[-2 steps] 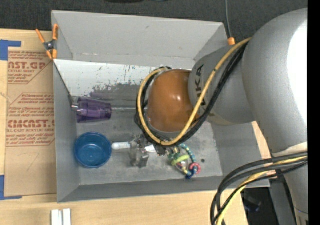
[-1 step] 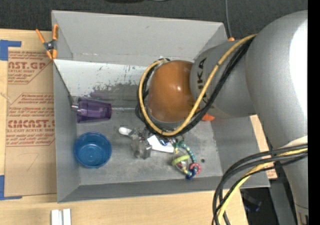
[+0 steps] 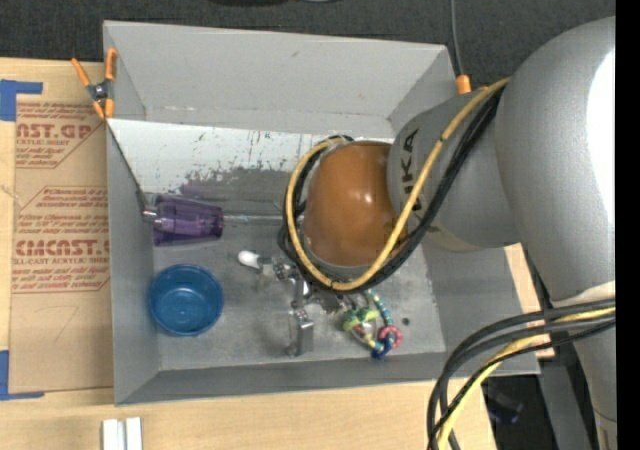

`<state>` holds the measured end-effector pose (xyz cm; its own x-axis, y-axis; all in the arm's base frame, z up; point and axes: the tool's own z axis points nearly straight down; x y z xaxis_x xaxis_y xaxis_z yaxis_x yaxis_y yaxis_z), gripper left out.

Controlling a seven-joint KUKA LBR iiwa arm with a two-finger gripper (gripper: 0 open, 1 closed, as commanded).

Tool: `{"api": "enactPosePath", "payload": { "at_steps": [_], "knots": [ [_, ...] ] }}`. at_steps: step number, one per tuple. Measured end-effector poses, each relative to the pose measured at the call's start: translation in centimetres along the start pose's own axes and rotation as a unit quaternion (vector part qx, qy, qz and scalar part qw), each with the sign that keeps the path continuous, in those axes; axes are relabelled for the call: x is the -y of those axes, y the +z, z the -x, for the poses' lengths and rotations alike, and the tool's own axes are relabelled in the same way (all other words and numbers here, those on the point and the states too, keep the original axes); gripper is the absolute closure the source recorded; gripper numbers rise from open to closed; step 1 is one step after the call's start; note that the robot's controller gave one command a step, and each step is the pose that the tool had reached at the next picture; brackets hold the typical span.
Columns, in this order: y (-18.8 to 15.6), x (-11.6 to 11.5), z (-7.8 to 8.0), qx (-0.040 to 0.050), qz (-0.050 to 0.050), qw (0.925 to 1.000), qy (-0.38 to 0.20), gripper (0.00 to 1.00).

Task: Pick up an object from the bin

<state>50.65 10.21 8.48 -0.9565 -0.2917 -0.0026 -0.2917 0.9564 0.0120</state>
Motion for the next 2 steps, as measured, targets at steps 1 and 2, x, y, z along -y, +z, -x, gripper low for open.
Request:
{"api": "enactPosePath", "payload": {
  "at_steps": [1, 2],
  "knots": [
    [0.00, -0.01, 0.00, 0.0001, 0.000, 1.0000, 0.000, 0.00],
    [0.00, -0.01, 0.00, 0.0001, 0.000, 1.0000, 0.000, 0.00]
  ]
}}
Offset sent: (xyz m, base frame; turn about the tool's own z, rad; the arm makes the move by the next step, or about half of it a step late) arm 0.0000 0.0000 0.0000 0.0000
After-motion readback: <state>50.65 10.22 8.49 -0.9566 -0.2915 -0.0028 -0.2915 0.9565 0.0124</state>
